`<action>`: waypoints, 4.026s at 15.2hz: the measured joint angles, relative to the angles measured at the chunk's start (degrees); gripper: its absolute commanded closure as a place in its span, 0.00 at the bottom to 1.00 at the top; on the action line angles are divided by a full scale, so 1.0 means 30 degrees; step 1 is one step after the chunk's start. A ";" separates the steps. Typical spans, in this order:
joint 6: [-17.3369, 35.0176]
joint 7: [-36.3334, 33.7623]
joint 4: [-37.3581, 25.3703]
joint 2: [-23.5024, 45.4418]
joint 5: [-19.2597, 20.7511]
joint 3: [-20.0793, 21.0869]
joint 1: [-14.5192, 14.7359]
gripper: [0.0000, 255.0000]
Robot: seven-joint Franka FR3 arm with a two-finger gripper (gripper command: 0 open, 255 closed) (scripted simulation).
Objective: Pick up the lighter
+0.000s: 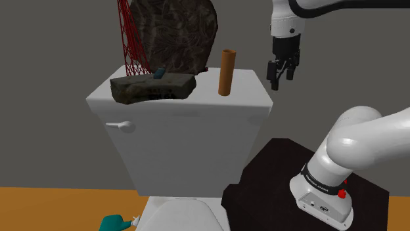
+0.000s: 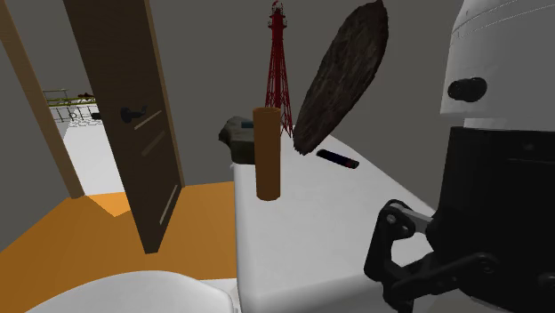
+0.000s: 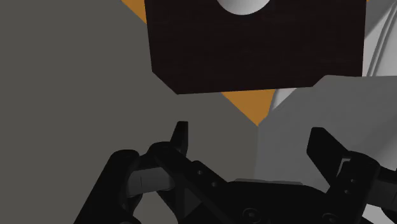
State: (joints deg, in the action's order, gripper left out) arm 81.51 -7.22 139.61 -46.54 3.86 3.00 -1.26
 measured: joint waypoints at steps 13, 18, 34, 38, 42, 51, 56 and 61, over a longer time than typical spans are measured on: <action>0.0021 -0.7109 -0.4798 0.4401 -0.2322 0.3146 0.1382 0.00; 0.1121 -1.0022 -0.7281 0.6723 -0.3683 0.4569 0.1388 0.00; -0.0674 -2.0298 -2.2244 1.8487 -0.0317 0.8849 0.2793 0.00; -0.0012 -2.0609 -2.1875 1.8710 -0.0203 0.8828 0.2836 0.00; 0.1123 -2.0513 -2.0366 1.8279 -0.0425 0.8776 0.2664 0.00; 0.1330 -2.0515 -2.0208 1.8314 -0.0399 0.8765 0.2658 1.00; 0.0784 -2.0557 -2.0866 1.8443 -0.0342 0.8793 0.2722 1.00; -0.0809 -2.0748 -2.3073 1.9133 0.0025 0.8883 0.3027 1.00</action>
State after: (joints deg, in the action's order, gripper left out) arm 79.08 -69.46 70.39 10.86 3.94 29.65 7.82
